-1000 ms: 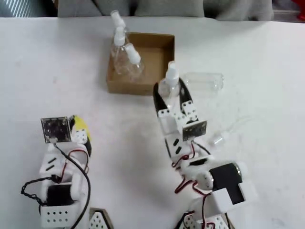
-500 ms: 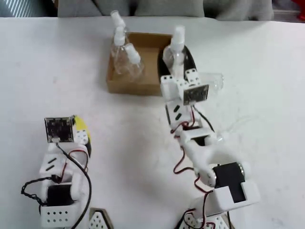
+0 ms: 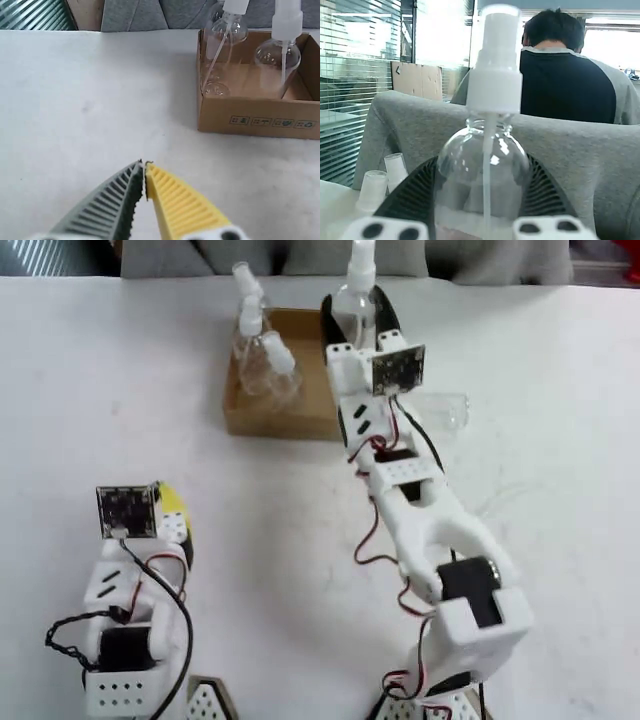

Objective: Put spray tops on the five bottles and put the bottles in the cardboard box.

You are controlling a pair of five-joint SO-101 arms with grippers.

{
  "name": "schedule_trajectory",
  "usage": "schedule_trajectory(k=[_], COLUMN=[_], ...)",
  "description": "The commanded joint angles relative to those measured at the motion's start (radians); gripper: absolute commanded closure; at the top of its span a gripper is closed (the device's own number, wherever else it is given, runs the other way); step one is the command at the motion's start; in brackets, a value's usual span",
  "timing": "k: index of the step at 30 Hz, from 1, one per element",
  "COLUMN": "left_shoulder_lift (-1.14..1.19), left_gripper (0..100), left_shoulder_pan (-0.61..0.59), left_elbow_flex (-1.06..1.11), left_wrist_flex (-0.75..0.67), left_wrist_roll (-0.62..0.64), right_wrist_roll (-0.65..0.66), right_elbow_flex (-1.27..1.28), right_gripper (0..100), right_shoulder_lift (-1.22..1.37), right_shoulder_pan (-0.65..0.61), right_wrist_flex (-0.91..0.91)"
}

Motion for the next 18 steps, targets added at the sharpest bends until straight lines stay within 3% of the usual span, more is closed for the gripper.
schedule_trajectory(k=[1, 18], left_shoulder_lift=[-0.007, -0.007], left_gripper=[98, 98], left_shoulder_pan=[0.015, 0.015], left_elbow_flex=[0.000, 0.000], left_wrist_flex=[-0.005, -0.021], left_wrist_roll=[-0.009, -0.011], right_wrist_roll=[-0.002, -0.008], right_elbow_flex=[-0.166, -0.825], right_gripper=[98.2, 98.2], right_shoulder_lift=[0.101, 0.740], right_shoulder_pan=[0.015, 0.044], right_wrist_flex=[0.002, 0.002])
